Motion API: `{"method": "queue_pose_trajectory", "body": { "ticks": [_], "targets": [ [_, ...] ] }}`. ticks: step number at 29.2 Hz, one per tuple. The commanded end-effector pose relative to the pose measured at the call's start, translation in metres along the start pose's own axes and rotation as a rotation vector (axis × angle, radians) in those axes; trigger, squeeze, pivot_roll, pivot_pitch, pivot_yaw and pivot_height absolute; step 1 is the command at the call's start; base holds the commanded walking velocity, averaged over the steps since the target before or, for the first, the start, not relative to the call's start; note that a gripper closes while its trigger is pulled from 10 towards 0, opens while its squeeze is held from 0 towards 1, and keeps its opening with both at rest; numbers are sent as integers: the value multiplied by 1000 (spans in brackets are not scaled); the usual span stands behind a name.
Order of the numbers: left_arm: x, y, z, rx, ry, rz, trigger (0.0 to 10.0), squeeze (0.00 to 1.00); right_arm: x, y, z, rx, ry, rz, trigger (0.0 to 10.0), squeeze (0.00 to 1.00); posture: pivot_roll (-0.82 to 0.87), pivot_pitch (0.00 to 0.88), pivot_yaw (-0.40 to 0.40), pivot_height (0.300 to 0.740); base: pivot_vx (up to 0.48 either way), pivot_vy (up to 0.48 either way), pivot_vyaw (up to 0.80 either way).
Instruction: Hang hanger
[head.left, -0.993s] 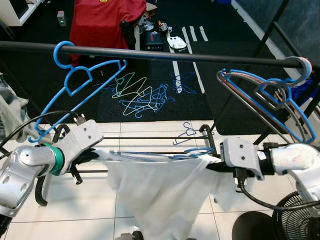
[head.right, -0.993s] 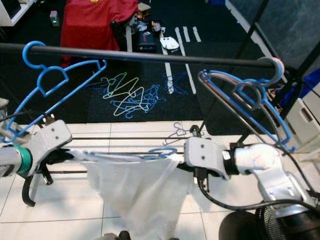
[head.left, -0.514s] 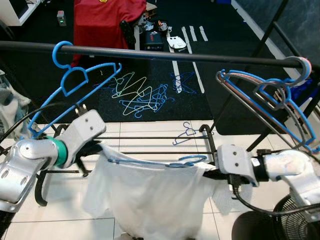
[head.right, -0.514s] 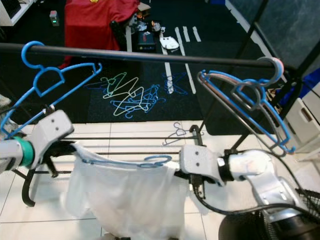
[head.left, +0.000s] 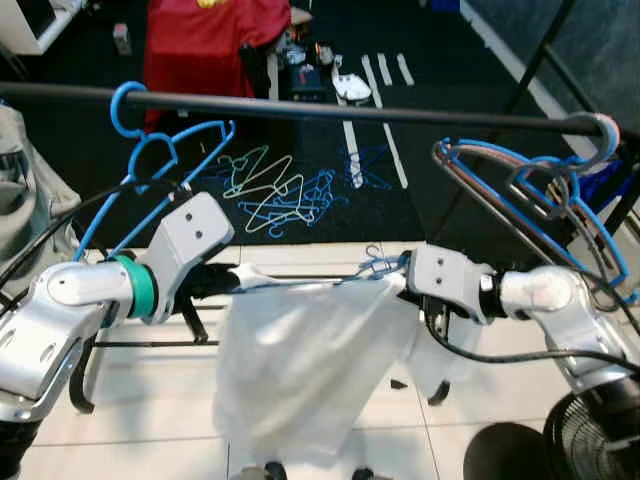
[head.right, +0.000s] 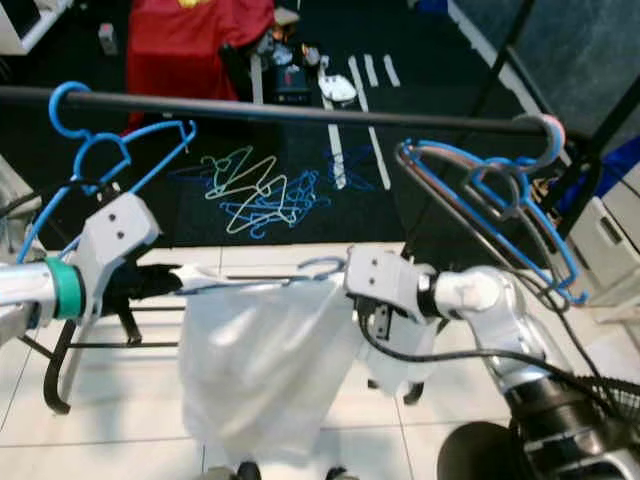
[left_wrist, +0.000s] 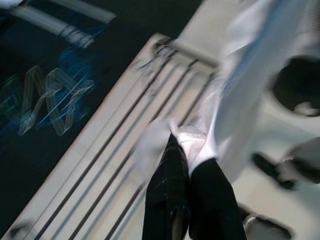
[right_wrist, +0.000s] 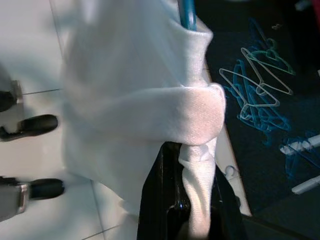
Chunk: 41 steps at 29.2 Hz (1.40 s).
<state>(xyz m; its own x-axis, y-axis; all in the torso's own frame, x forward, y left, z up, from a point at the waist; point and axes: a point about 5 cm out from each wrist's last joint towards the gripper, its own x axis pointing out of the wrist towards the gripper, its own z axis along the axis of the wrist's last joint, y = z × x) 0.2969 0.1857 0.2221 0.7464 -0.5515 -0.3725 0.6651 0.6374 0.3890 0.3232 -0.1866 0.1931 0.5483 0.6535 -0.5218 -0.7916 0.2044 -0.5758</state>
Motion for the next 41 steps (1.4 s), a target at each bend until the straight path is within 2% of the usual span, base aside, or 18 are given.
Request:
{"method": "queue_pose_trajectory", "body": {
  "ticks": [1,2,4,10,13,16,17,22,26,28,29,30,31,32,33,35,37,41],
  "targets": [
    [1,2,-5,11,28,24,0,0,-2,3,-1,7,-6,17,0,0,-37,149,75,740,0,0,0],
    [2,9,-14,18,74,91,0,0,-8,10,-1,-1,-8,51,0,0,-45,150,75,740,0,0,0],
    [1,10,-15,15,79,97,0,0,-11,11,-4,1,6,52,0,0,-46,149,75,740,0,0,0],
    [0,9,-14,9,80,87,0,0,-18,8,-16,3,50,17,0,0,-46,147,75,740,0,0,0],
    [0,3,-7,-28,46,50,0,0,-16,7,-18,-3,61,11,0,0,-46,146,72,740,0,0,0],
    [5,-13,11,-93,-48,-44,0,0,-3,2,-10,-13,28,-22,0,0,-42,143,72,740,0,0,0],
    [5,-13,11,-93,-48,-44,0,0,-3,2,-10,-13,28,-22,0,0,-42,143,72,740,0,0,0],
    [11,-43,34,-214,-167,-219,0,0,24,-22,17,-4,-73,-168,0,0,-33,143,78,740,0,0,0],
    [15,-51,41,-278,-200,-259,0,0,34,-28,25,3,-108,-194,0,0,-23,141,75,740,0,0,0],
    [15,-51,41,-278,-200,-259,0,0,34,-28,25,3,-108,-194,0,0,-23,141,75,740,0,0,0],
    [20,-51,48,-350,-237,-250,0,0,38,-25,30,18,-138,-173,0,0,-22,141,73,740,0,0,0],
    [20,-51,48,-350,-237,-250,0,0,38,-25,30,18,-138,-173,0,0,-22,141,73,740,0,0,0],
    [26,-52,54,-415,-264,-237,0,0,42,-21,36,29,-177,-141,0,0,-24,142,75,740,0,0,0],
    [26,-52,54,-415,-264,-237,0,0,42,-21,36,29,-177,-141,0,0,-24,142,75,740,0,0,0],
    [31,-52,58,-461,-282,-218,0,0,45,-14,43,34,-225,-97,0,0,-27,142,74,740,0,0,0],
    [31,-52,58,-461,-282,-218,0,0,45,-14,43,34,-225,-97,0,0,-27,142,74,740,0,0,0],
    [37,-59,67,-517,-320,-230,0,0,44,5,54,17,-323,15,0,0,-29,140,80,740,0,0,0],
    [37,-59,67,-517,-320,-230,0,0,44,5,54,17,-323,15,0,0,-29,140,80,740,0,0,0]
  ]
}}
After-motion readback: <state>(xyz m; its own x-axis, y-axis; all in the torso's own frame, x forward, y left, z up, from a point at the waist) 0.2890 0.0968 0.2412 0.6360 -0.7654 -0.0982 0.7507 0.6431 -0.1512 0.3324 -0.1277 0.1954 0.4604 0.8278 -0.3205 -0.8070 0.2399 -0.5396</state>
